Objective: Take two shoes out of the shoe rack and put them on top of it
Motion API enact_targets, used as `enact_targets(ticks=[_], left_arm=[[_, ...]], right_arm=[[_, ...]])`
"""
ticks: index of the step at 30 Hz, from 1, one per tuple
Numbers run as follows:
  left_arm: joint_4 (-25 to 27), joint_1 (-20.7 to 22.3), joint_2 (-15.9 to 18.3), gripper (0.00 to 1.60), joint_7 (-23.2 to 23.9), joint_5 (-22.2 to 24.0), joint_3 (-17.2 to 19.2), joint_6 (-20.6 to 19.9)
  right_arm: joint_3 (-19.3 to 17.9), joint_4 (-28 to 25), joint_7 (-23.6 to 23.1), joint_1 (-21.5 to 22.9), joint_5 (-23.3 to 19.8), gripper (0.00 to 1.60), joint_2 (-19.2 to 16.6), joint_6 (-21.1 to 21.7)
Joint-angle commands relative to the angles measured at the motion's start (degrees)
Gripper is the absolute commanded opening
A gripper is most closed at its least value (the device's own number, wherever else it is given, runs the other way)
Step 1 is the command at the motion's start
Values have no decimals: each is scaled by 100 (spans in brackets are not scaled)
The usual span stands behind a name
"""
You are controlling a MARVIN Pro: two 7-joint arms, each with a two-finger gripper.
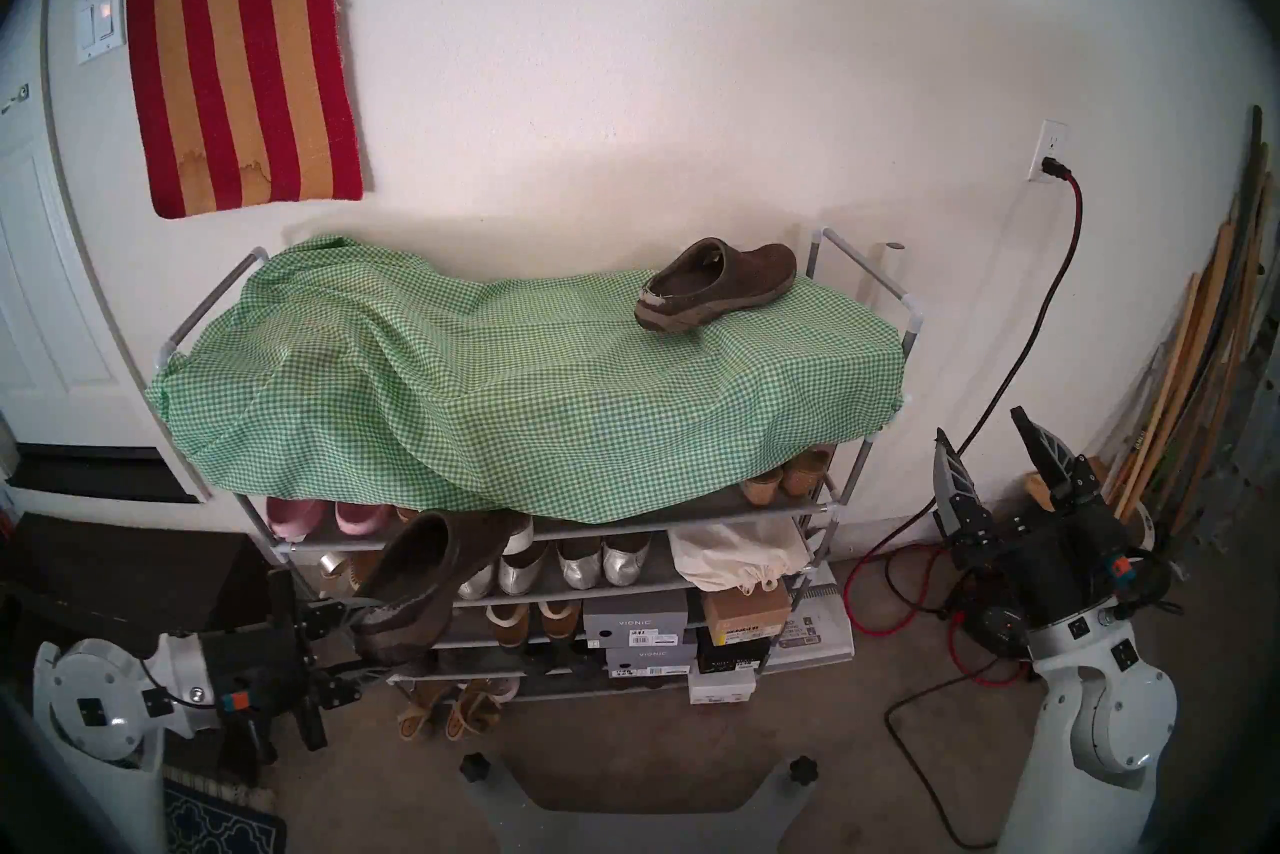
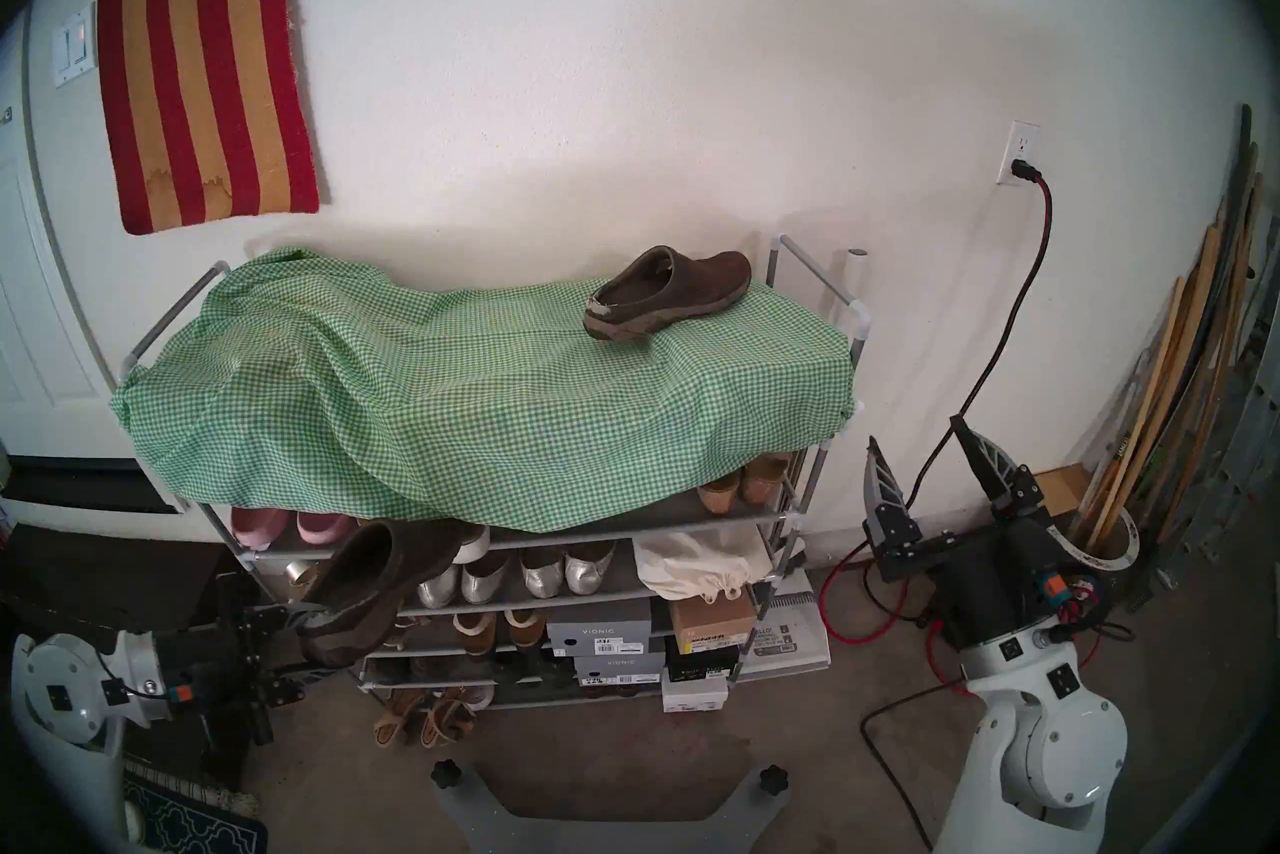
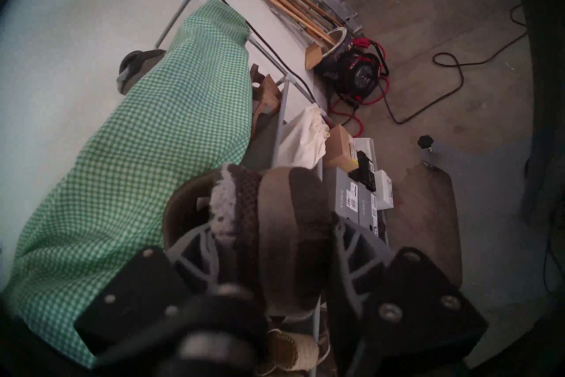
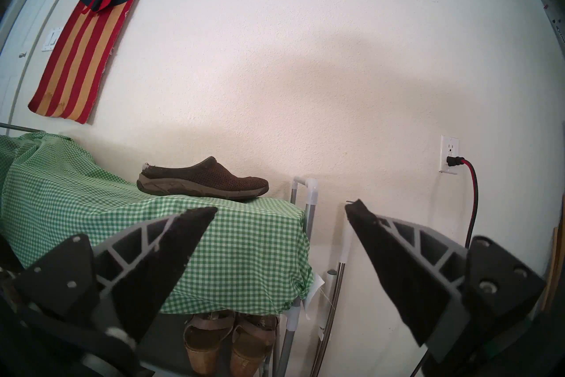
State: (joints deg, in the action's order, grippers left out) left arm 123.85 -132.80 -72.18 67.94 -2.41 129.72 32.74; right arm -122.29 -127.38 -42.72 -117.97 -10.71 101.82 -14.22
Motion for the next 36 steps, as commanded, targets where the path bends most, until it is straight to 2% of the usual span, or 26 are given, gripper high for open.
enact_targets(ticks=[1, 6, 9, 10, 11, 15, 18, 19, 23, 24, 28, 29, 30, 31, 33, 35, 36], left_arm=[[314, -588, 235, 0, 324, 925, 847, -373], [446, -780, 328, 0, 664, 1537, 1263, -655], [533, -898, 485, 0, 1019, 2194, 1624, -1019], [533, -898, 485, 0, 1019, 2194, 1624, -1019], [608, -856, 587, 0, 1137, 2501, 1819, -1207], [744, -667, 825, 0, 1276, 3139, 2157, -1684], [824, -595, 942, 0, 1330, 3383, 2304, -1836], [881, -561, 1091, 0, 1441, 3715, 2505, -2087], [910, -424, 1388, 0, 1574, 4290, 2831, -2480], [890, -346, 1523, 0, 1572, 4462, 2914, -2682], [839, -86, 1673, 0, 1491, 4747, 3024, -2922], [794, 14, 1794, 0, 1428, 4844, 3048, -3086], [793, 124, 1746, 0, 1330, 4852, 3011, -3069], [706, 319, 1985, 0, 1044, 4886, 2919, -3325], [716, 324, 1957, 0, 951, 4857, 2886, -3298], [562, 635, 2256, 0, 610, 4717, 2601, -3400], [563, 624, 2240, 0, 595, 4703, 2564, -3392]], right_arm=[[18, -16, -10, 13, 7, 160, -12, 2], [18, -16, -11, 13, 8, 160, -12, 2], [19, -16, -11, 13, 8, 160, -12, 2], [19, -16, -11, 13, 8, 160, -12, 2], [19, -16, -11, 13, 8, 160, -12, 2], [18, -15, -11, 13, 7, 160, -12, 1], [18, -15, -10, 12, 7, 160, -12, 0], [18, -15, -11, 13, 7, 160, -12, 0], [19, -15, -11, 13, 7, 160, -12, 0], [19, -16, -11, 13, 7, 160, -12, 0], [19, -16, -12, 13, 8, 160, -13, 1], [20, -16, -12, 13, 9, 160, -14, 2], [20, -16, -12, 13, 9, 160, -14, 2], [20, -17, -12, 13, 10, 160, -14, 3], [20, -17, -12, 13, 10, 160, -14, 3], [20, -16, -12, 13, 10, 160, -14, 2], [20, -16, -12, 13, 9, 160, -13, 2]])
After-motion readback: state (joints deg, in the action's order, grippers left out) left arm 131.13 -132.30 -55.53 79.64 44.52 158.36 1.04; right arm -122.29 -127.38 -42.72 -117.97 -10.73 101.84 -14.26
